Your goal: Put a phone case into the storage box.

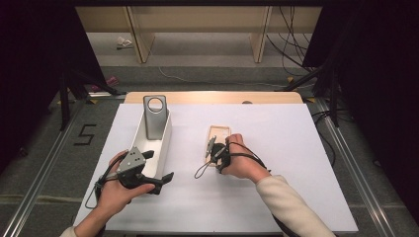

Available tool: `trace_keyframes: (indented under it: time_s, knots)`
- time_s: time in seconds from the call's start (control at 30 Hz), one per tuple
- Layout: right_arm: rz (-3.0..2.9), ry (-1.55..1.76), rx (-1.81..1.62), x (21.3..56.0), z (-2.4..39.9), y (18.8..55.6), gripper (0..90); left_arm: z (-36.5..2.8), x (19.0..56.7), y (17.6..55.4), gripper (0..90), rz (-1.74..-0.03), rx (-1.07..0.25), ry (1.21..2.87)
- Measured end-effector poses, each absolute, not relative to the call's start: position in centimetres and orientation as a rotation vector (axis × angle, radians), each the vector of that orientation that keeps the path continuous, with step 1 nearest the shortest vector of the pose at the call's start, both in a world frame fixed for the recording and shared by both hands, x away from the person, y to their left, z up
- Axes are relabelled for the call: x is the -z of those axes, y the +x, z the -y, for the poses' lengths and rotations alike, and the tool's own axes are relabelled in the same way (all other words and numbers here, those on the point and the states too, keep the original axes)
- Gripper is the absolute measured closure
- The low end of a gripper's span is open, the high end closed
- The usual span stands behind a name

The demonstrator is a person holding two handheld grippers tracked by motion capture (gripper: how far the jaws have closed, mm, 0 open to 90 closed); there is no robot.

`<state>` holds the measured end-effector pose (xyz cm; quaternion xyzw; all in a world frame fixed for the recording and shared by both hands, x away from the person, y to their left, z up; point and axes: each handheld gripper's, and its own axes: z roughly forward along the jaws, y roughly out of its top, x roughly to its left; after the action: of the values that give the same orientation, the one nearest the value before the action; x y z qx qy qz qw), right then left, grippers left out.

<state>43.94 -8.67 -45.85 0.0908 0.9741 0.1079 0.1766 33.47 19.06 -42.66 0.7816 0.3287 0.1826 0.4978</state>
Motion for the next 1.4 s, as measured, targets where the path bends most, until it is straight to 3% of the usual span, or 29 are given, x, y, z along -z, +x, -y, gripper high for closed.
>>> trace_keyframes:
  time_s: [0.63, 1.4]
  knots:
    - [-2.799, 0.152, -0.145, 45.6, 7.0, 44.5, 44.8, -19.0, 42.7, 33.5, 0.3, -0.793, -0.439, 1.898]
    - [-2.908, 0.048, -0.045, 45.7, 5.9, 44.3, 80.4, -19.0, 42.9, 33.5, 0.3, -0.792, -0.429, 1.903]
